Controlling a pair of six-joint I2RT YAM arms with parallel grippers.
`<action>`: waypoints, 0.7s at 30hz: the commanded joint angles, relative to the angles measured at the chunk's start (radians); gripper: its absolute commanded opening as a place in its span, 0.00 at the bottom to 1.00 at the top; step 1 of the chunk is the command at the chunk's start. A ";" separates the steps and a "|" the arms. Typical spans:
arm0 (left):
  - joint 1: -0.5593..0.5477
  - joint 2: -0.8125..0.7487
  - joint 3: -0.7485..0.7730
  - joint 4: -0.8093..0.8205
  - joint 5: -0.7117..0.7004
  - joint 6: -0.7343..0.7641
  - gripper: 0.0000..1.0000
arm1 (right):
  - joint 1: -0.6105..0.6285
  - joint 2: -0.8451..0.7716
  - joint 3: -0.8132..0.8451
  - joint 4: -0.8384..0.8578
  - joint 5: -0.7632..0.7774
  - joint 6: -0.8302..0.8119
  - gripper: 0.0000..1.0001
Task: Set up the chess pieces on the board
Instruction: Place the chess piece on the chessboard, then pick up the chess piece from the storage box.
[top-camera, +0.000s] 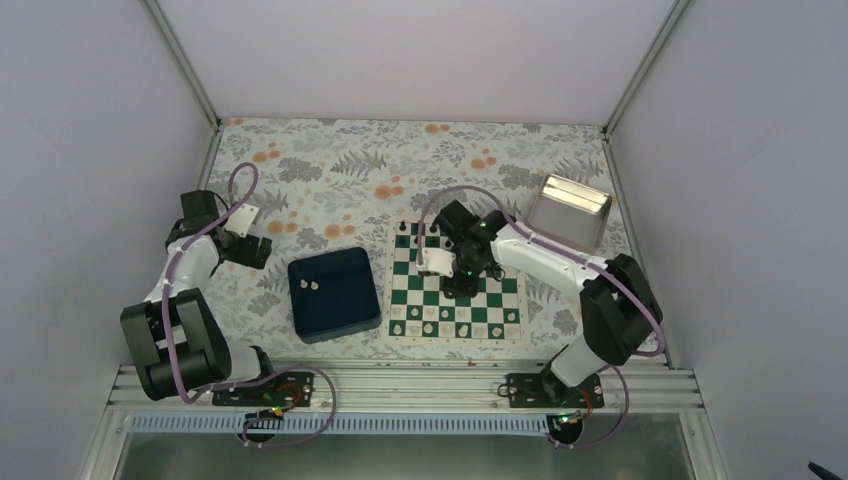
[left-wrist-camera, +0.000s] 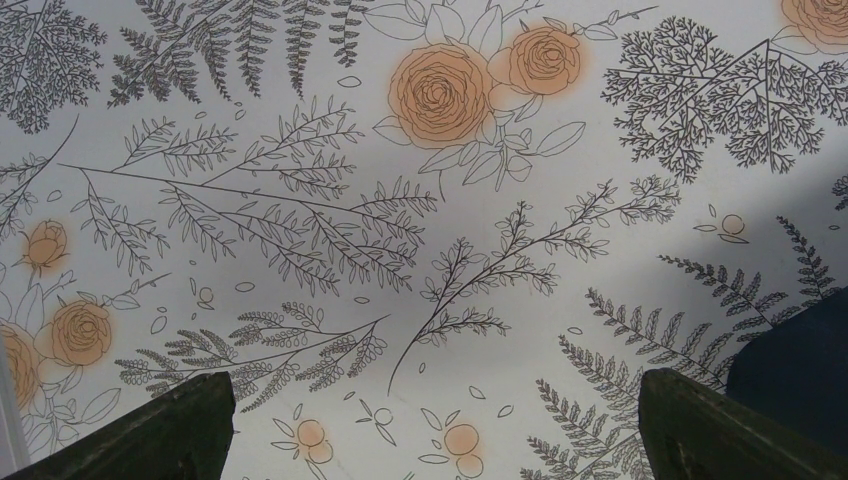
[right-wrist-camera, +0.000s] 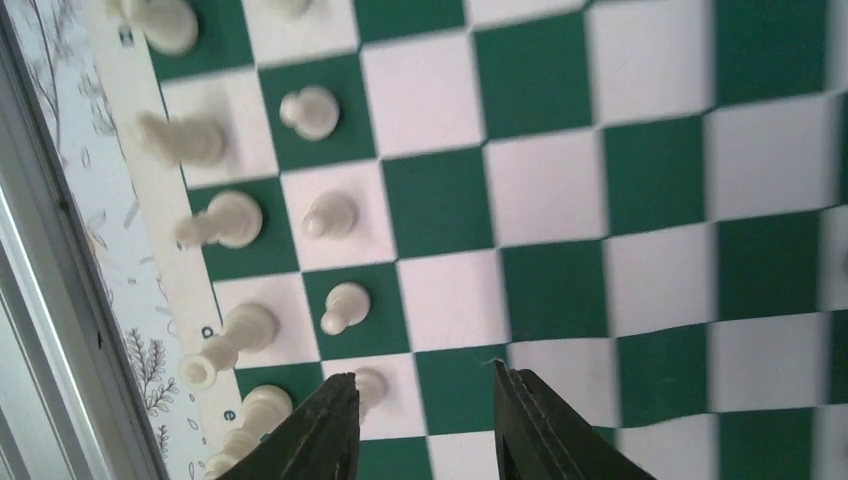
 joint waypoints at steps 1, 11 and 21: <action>0.004 -0.001 0.009 0.008 0.015 -0.007 1.00 | 0.032 0.028 0.158 -0.063 0.011 -0.006 0.37; 0.001 -0.014 -0.004 0.005 0.049 -0.007 1.00 | 0.272 0.411 0.663 -0.044 0.040 -0.015 0.55; 0.001 -0.021 -0.008 -0.001 0.080 -0.003 1.00 | 0.358 0.725 1.015 -0.032 0.022 -0.043 0.65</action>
